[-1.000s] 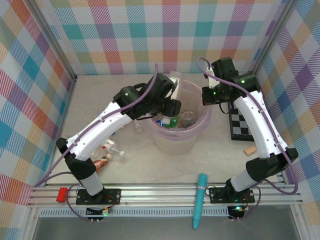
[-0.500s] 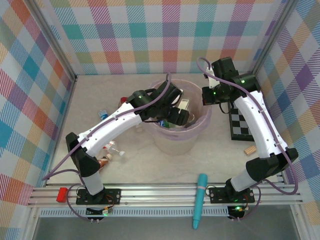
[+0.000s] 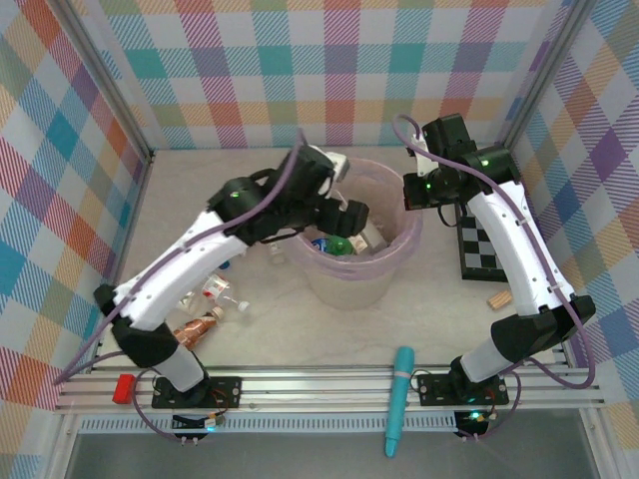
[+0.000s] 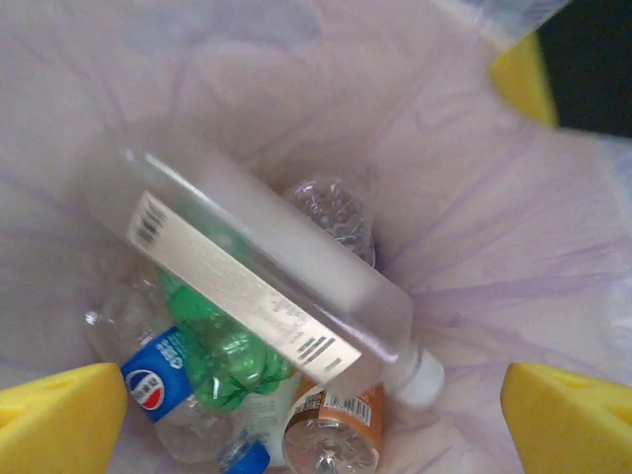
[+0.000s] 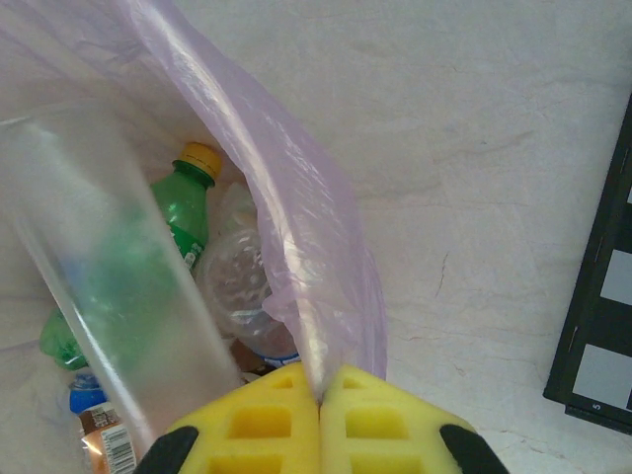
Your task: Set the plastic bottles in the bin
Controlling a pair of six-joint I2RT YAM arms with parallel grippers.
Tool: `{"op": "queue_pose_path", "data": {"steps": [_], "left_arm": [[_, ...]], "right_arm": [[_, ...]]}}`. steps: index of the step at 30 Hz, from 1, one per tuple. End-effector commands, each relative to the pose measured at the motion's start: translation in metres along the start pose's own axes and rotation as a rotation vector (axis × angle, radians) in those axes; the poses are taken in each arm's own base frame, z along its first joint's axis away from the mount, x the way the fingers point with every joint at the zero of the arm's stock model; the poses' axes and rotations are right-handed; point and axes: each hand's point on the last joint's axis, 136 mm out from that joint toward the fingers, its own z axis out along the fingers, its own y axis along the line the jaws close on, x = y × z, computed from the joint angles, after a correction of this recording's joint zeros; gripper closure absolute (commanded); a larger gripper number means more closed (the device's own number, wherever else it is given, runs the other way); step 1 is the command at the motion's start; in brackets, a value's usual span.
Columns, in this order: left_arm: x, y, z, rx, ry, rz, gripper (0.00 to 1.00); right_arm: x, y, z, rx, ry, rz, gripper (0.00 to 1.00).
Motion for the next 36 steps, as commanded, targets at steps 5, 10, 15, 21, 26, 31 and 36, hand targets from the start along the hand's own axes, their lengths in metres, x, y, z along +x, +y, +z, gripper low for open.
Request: {"op": "queue_pose_path", "data": {"steps": [5, 10, 15, 21, 26, 31, 36], "left_arm": [[-0.005, 0.090, -0.078, -0.201, -0.113, -0.138, 0.04], [0.035, 0.175, -0.092, -0.351, -0.095, -0.338, 0.05], [0.079, 0.231, -0.053, -0.422, 0.019, -0.427, 0.05], [0.109, 0.262, 0.022, -0.413, 0.143, -0.459, 0.10], [0.120, 0.285, 0.075, -0.426, 0.193, -0.446, 0.22], [0.131, 0.309, 0.107, -0.497, 0.293, -0.405, 0.17], [0.150, 0.324, 0.138, -0.514, 0.379, -0.411, 0.12]], "right_arm": [[-0.012, 0.009, -0.023, -0.046, -0.091, -0.031, 0.99], [-0.010, 0.008, -0.025, -0.039, -0.090, -0.039, 0.99], [-0.008, 0.009, -0.025, -0.049, -0.084, -0.042, 0.99], [-0.005, 0.011, -0.025, -0.059, -0.082, -0.039, 0.99], [-0.004, 0.012, -0.024, -0.070, -0.080, -0.039, 0.99], [-0.003, 0.014, -0.022, -0.079, -0.074, -0.038, 0.99], [-0.001, 0.014, -0.020, -0.083, -0.068, -0.036, 0.99]]}}
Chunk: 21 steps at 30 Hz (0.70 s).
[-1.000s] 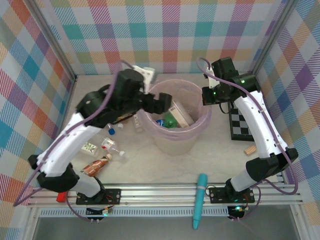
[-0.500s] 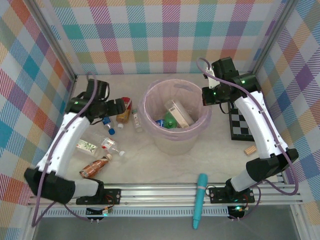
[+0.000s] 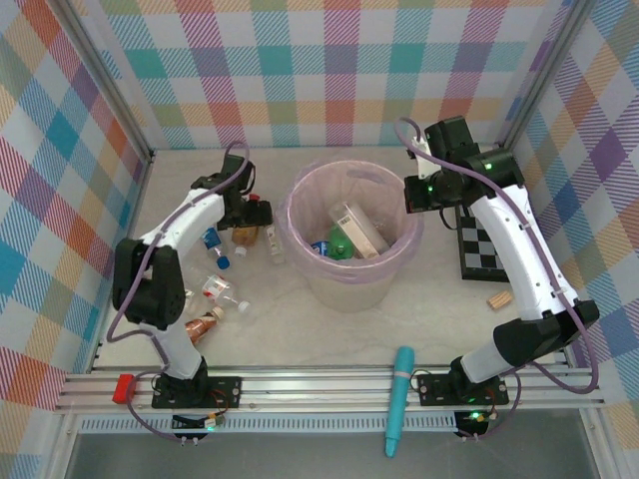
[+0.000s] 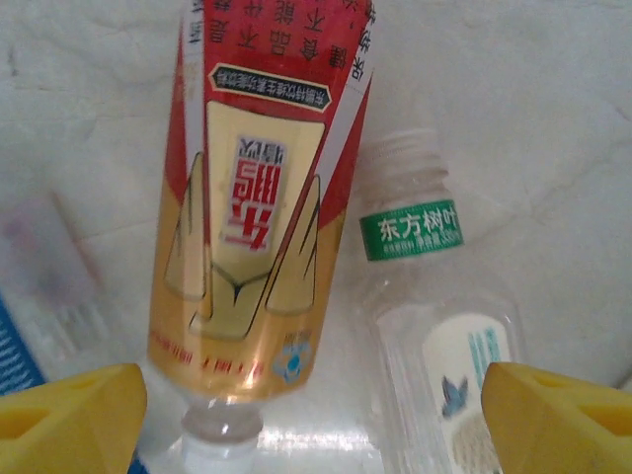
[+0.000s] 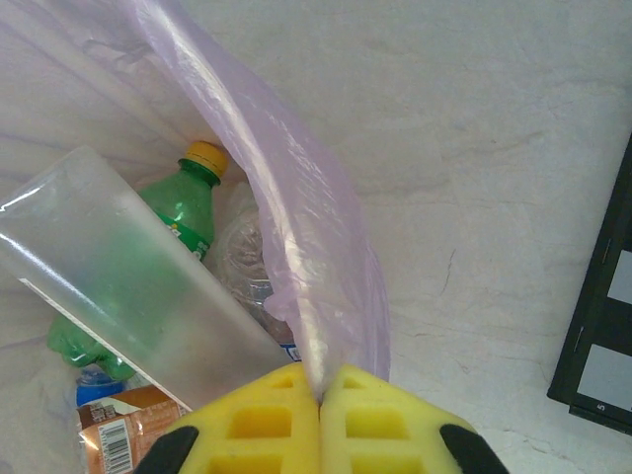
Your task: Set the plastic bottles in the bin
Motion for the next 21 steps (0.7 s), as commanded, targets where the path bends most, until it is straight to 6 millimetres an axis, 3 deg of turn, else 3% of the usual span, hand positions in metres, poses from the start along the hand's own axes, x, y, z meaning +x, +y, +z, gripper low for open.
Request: {"op": "queue_pose_path", "data": {"steps": [1, 10, 17, 21], "left_arm": [[-0.010, 0.006, 0.013, -0.031, -0.002, 0.014, 0.12], [-0.023, 0.015, 0.048, -0.083, 0.013, -0.011, 0.25], [-0.028, 0.011, 0.071, -0.085, 0.048, -0.015, 0.27], [-0.031, 0.011, 0.071, -0.092, 0.040, -0.029, 0.36]], "right_arm": [[-0.008, 0.011, -0.015, -0.058, -0.066, -0.018, 0.99], [-0.007, 0.010, -0.013, -0.053, -0.058, -0.023, 0.99], [-0.008, 0.011, -0.010, -0.053, -0.053, -0.027, 0.99], [-0.008, 0.011, -0.011, -0.053, -0.052, -0.027, 0.99]]}}
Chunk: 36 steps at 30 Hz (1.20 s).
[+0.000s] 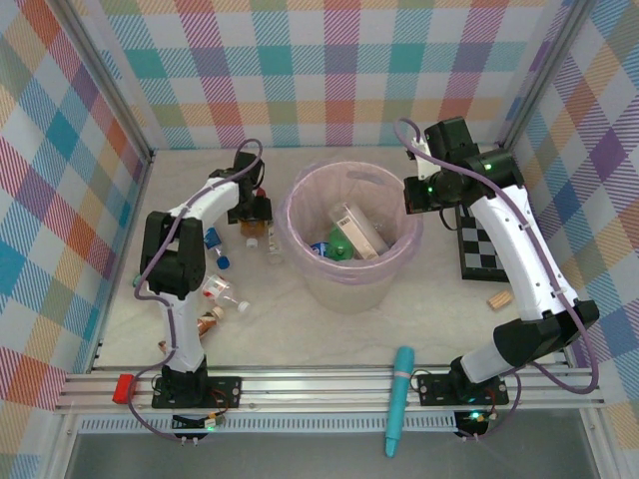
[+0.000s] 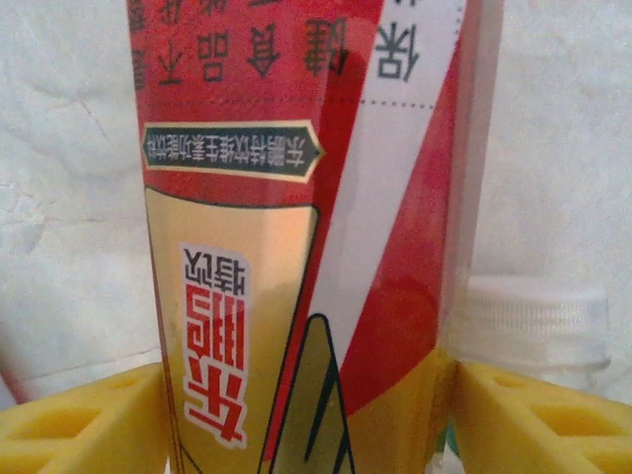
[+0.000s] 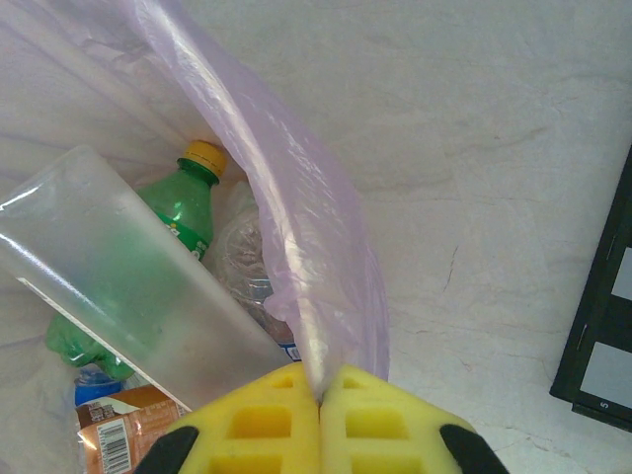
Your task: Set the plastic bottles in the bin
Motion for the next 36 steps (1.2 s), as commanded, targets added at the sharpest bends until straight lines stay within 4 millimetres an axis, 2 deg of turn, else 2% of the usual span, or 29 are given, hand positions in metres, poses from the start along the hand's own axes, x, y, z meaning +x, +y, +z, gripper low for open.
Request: {"op": "queue_pose_path", "data": {"steps": [1, 5, 10, 13, 17, 19, 22, 27, 29, 32, 34, 36], "left_arm": [[-0.004, 0.006, 0.000, -0.018, -0.007, -0.019, 0.39], [-0.013, 0.009, -0.022, -0.016, -0.053, -0.026, 0.41], [-0.028, 0.012, -0.071, -0.004, -0.140, -0.031, 0.43], [-0.035, 0.017, -0.106, -0.004, -0.202, -0.029, 0.43], [-0.037, 0.022, -0.165, 0.033, -0.291, -0.032, 0.43], [-0.033, 0.014, -0.197, 0.115, -0.331, -0.018, 0.43], [-0.018, -0.002, -0.250, 0.234, -0.382, 0.030, 0.44], [0.003, -0.009, -0.346, 0.334, -0.563, 0.067, 0.49], [0.012, -0.022, -0.378, 0.445, -0.603, 0.076, 0.50], [0.034, -0.064, -0.410, 0.720, -0.567, 0.113, 0.52], [0.045, -0.089, -0.419, 0.825, -0.537, 0.141, 0.54], [0.055, -0.111, -0.420, 0.854, -0.519, 0.181, 0.54]], "right_arm": [[-0.009, 0.010, -0.011, -0.049, -0.056, -0.025, 0.99], [-0.010, 0.011, -0.013, -0.054, -0.061, -0.028, 0.99], [-0.011, 0.014, -0.016, -0.073, -0.072, -0.023, 0.99], [-0.011, 0.017, -0.016, -0.090, -0.076, -0.021, 0.99], [-0.012, 0.022, -0.019, -0.118, -0.088, -0.020, 0.99], [-0.012, 0.023, -0.020, -0.125, -0.087, -0.015, 0.98], [-0.011, 0.021, -0.021, -0.117, -0.095, -0.011, 0.99], [-0.010, 0.018, -0.021, -0.098, -0.096, -0.004, 0.98], [-0.009, 0.017, -0.019, -0.092, -0.092, -0.002, 0.98], [-0.008, 0.015, -0.017, -0.083, -0.088, 0.005, 0.98], [-0.009, 0.016, -0.016, -0.089, -0.091, 0.007, 0.98], [-0.009, 0.017, -0.016, -0.094, -0.092, 0.010, 0.98]]}}
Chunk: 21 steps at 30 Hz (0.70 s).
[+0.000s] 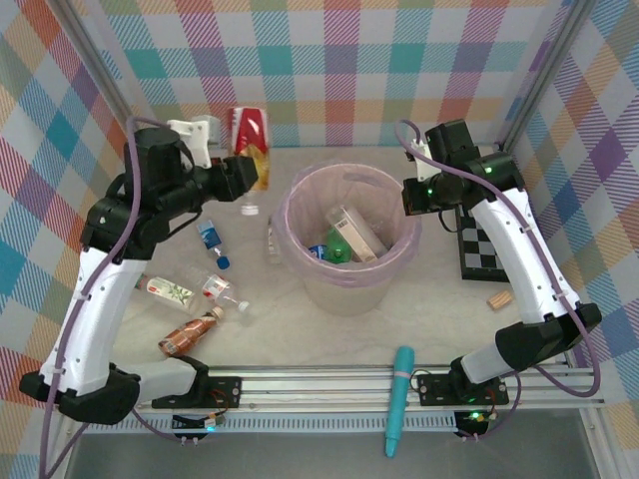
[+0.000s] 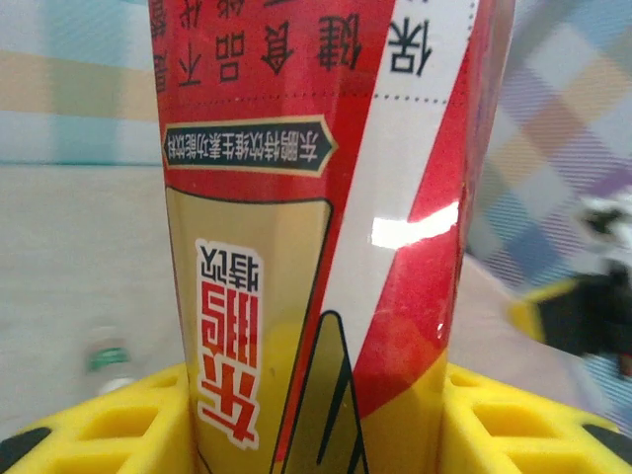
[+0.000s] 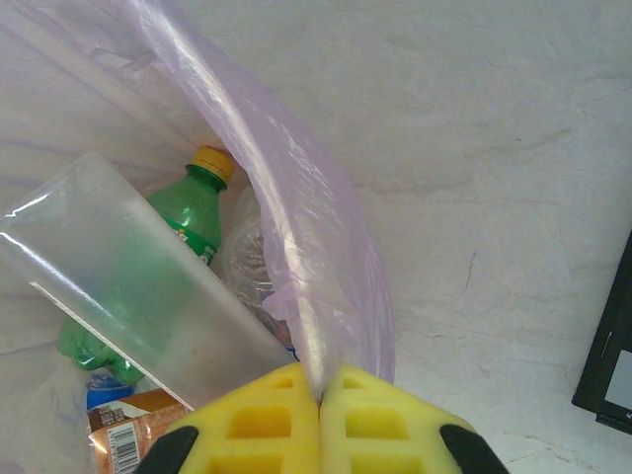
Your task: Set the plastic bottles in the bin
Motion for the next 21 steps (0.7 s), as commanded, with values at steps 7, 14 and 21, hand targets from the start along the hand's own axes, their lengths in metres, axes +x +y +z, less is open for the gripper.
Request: {"op": "queue_pose_path", "data": {"steps": [7, 14, 21], "left_arm": [[0.054, -0.075, 0.073, 0.142, 0.204, 0.022, 0.55], [0.101, -0.095, 0.132, 0.116, 0.341, 0.058, 0.55], [0.153, -0.084, 0.165, 0.018, 0.494, 0.079, 0.54]], "right_arm": [[-0.010, 0.010, -0.014, -0.046, -0.073, 0.007, 0.98], [-0.009, 0.009, -0.016, -0.042, -0.073, 0.005, 0.98], [-0.011, 0.009, -0.017, -0.041, -0.079, -0.001, 0.98]]}}
